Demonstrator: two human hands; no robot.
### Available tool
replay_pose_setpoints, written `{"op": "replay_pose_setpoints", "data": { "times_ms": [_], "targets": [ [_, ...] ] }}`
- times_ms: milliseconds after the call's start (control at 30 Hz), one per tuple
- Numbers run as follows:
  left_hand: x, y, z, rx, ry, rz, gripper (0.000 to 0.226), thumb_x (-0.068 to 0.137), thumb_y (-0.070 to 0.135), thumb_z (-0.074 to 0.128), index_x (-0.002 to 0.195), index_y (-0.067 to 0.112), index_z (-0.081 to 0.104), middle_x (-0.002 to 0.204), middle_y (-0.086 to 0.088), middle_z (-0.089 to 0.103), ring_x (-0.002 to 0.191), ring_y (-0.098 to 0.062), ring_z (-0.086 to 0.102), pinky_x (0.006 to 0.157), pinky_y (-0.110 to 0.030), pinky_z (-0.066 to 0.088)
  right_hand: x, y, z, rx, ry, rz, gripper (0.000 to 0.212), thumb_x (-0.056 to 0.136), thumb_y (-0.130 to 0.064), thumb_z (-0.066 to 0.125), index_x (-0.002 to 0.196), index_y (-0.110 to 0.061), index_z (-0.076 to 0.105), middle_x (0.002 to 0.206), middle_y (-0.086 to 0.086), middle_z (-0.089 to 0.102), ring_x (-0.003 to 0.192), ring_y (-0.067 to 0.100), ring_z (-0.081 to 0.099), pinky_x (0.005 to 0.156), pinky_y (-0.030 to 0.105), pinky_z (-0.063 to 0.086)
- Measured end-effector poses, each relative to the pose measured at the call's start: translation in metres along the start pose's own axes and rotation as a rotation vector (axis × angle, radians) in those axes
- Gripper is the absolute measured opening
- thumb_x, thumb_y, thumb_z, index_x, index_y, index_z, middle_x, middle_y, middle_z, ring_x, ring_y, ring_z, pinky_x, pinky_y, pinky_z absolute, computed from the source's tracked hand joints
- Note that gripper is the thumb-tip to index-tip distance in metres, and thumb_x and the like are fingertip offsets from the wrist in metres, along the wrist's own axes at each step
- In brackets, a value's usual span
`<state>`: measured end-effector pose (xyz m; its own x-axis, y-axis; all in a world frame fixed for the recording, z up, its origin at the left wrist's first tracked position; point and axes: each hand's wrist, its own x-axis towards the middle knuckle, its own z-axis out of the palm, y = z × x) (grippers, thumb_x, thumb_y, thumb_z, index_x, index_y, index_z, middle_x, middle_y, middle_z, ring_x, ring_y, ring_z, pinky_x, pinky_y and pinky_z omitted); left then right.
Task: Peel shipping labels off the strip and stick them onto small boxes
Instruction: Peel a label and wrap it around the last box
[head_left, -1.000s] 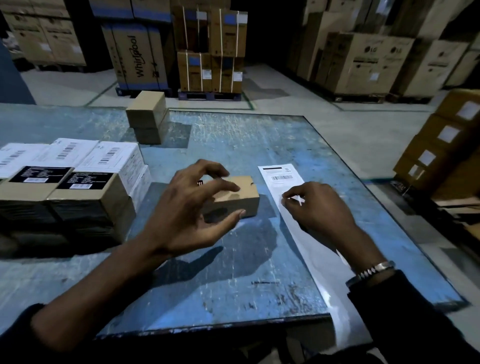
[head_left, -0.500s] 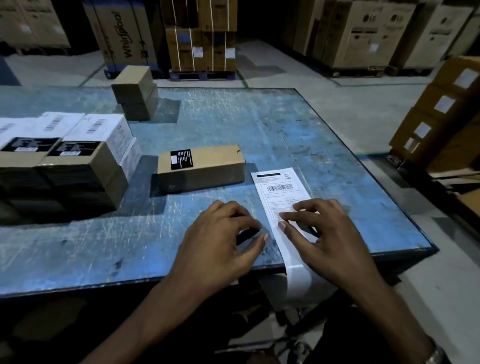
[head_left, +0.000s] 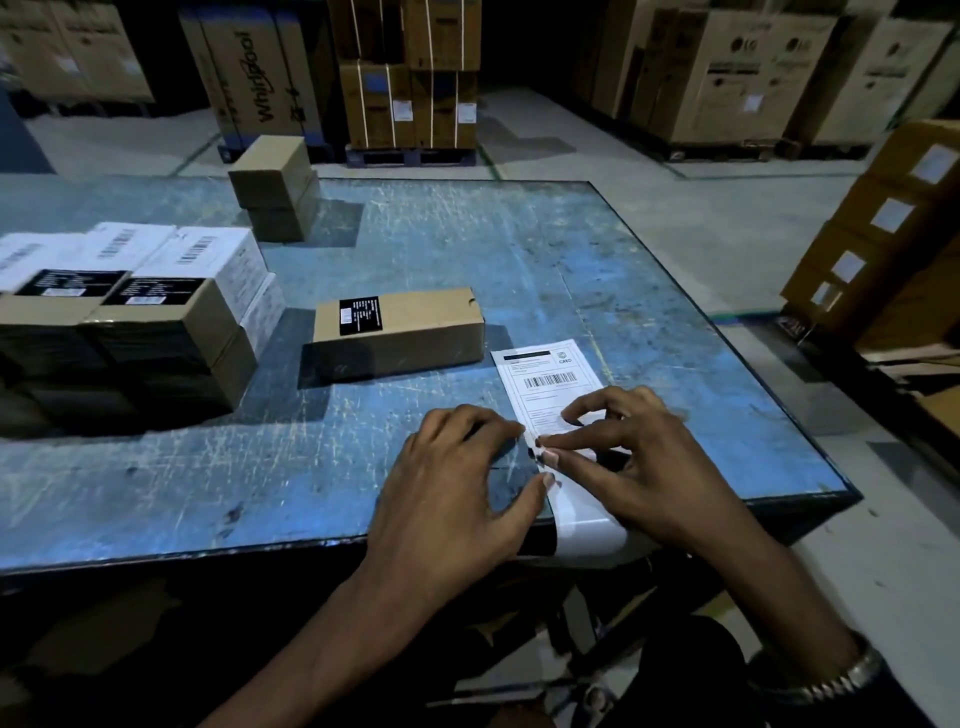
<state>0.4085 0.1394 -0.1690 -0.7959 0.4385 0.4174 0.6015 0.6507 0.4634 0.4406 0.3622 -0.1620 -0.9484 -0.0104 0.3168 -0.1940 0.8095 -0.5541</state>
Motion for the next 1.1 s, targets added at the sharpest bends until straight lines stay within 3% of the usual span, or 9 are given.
{"op": "replay_pose_setpoints", "data": {
  "times_ms": [133,300,400,500,567,667,900,1000,1100],
  "targets": [
    [0.004,0.002,0.001,-0.01,0.027,-0.034,0.041,0.09,0.069,0.063,0.11,0.035,0.073,0.113,0.019,0.06,0.116,-0.009,0.052,0.094,-0.036,0.052,-0.005,0.003,0.003,-0.012,0.093,-0.099,0.021,0.095,-0.049,0.072,0.106,-0.037,0.086,0.109,-0.024,0.069,0.109,0.01,0.055,0.074,0.04,0.056],
    [0.02,0.01,0.008,-0.18,-0.003,-0.111,0.044,0.088,0.073,0.058,0.108,0.039,0.076,0.104,0.021,0.067,0.109,-0.006,0.055,0.094,-0.039,0.052,-0.003,0.0,0.0,0.044,0.275,-0.125,0.017,0.095,-0.026,0.08,0.111,-0.028,0.085,0.101,-0.016,0.072,0.105,0.015,0.061,0.08,0.033,0.051],
    [0.035,0.011,0.013,-0.512,-0.069,-0.214,0.028,0.091,0.053,0.076,0.109,0.031,0.078,0.102,0.019,0.077,0.102,0.0,0.07,0.09,-0.036,0.059,0.001,0.002,-0.005,0.032,0.304,-0.146,0.018,0.095,-0.024,0.08,0.113,-0.027,0.084,0.101,-0.015,0.072,0.104,0.019,0.062,0.082,0.034,0.05],
    [0.044,0.01,0.013,-0.708,-0.146,-0.308,0.017,0.091,0.029,0.085,0.107,0.025,0.08,0.093,0.008,0.081,0.087,-0.007,0.077,0.078,-0.038,0.062,0.004,0.004,-0.008,-0.036,0.325,-0.181,0.017,0.095,-0.025,0.081,0.112,-0.023,0.084,0.1,-0.013,0.074,0.101,0.019,0.061,0.083,0.034,0.05],
    [0.045,0.009,0.016,-0.738,-0.171,-0.32,0.022,0.087,0.033,0.086,0.108,0.025,0.081,0.091,0.005,0.082,0.084,-0.011,0.078,0.078,-0.042,0.063,0.005,0.006,-0.007,-0.101,0.336,-0.235,0.014,0.095,-0.024,0.081,0.108,-0.018,0.084,0.099,-0.01,0.076,0.098,0.02,0.061,0.081,0.035,0.05],
    [0.044,0.005,0.02,-0.755,-0.193,-0.326,0.036,0.078,0.044,0.083,0.108,0.024,0.081,0.092,0.004,0.082,0.09,-0.016,0.08,0.091,-0.05,0.063,0.006,0.009,-0.005,-0.125,0.324,-0.293,0.01,0.099,-0.021,0.079,0.106,-0.016,0.084,0.1,-0.009,0.077,0.097,0.019,0.061,0.081,0.034,0.05],
    [0.043,0.006,0.021,-0.817,-0.183,-0.355,0.03,0.077,0.035,0.084,0.102,0.019,0.083,0.091,0.0,0.083,0.092,-0.022,0.081,0.092,-0.053,0.063,0.006,0.01,-0.004,-0.138,0.289,-0.308,0.011,0.101,-0.02,0.071,0.105,-0.013,0.079,0.099,-0.007,0.074,0.096,0.021,0.062,0.081,0.035,0.051],
    [0.043,0.005,0.021,-0.788,-0.191,-0.346,0.03,0.077,0.036,0.084,0.103,0.021,0.083,0.091,0.003,0.083,0.091,-0.016,0.08,0.094,-0.051,0.062,0.007,0.009,-0.005,-0.153,0.262,-0.273,0.009,0.104,-0.02,0.067,0.104,-0.015,0.074,0.098,-0.005,0.07,0.097,0.022,0.062,0.077,0.039,0.052],
    [0.044,0.006,0.02,-0.772,-0.178,-0.341,0.033,0.077,0.039,0.085,0.105,0.022,0.083,0.091,0.004,0.082,0.091,-0.014,0.08,0.094,-0.05,0.062,0.007,0.007,-0.005,-0.128,0.216,-0.181,0.006,0.106,-0.025,0.063,0.107,-0.023,0.068,0.102,-0.016,0.062,0.099,0.014,0.059,0.072,0.042,0.055]
  ]
}}
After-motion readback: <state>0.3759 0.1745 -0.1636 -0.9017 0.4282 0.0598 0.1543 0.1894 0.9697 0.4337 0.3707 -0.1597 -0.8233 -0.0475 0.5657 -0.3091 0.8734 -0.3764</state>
